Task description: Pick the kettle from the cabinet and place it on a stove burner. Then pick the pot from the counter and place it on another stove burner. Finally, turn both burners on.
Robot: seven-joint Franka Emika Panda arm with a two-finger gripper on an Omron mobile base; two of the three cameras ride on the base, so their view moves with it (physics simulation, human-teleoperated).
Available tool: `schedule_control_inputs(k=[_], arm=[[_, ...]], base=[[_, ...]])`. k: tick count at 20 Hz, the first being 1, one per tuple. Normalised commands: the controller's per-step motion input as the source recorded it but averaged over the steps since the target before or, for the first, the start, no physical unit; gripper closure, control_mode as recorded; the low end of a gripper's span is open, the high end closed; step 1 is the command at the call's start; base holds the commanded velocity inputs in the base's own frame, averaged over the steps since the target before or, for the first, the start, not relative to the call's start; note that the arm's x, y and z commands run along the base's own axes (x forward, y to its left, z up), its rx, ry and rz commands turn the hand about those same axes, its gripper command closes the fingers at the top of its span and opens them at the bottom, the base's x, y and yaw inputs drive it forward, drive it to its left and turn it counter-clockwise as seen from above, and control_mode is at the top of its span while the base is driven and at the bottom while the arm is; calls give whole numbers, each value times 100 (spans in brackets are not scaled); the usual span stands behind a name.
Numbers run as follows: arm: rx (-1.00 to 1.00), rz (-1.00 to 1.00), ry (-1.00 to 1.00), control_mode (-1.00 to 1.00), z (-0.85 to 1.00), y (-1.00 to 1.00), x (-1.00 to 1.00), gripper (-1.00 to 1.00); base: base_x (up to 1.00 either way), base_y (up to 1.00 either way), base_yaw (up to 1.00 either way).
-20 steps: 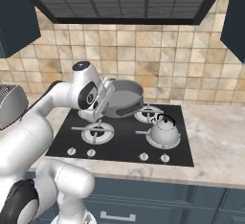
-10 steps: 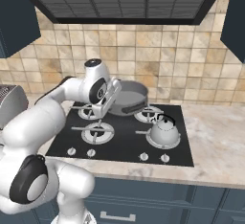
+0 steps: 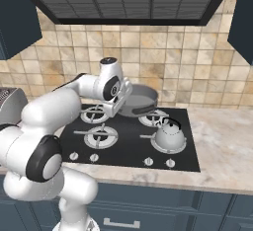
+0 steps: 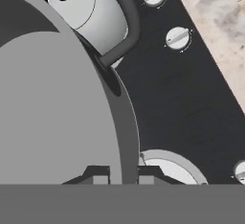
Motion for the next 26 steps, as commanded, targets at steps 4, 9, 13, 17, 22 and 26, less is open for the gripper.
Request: schedule_control_inputs(k=[4,9,13,17,22,26], arm=[[0,-1,0,-100,-35,-9,17,100],[0,0,-1,-100,-26,-12,15,100],[0,0,0,-100,-15,-13,21,100],[0,0,0,-100,-17,-10,23,100],[0,0,0,-100,-14,-10,28,100],[0,0,0,-100,-12,-10,29,100]], base=[[0,0,0],[0,0,0],[0,0,0],[0,0,0],[0,0,0],[0,0,0]])
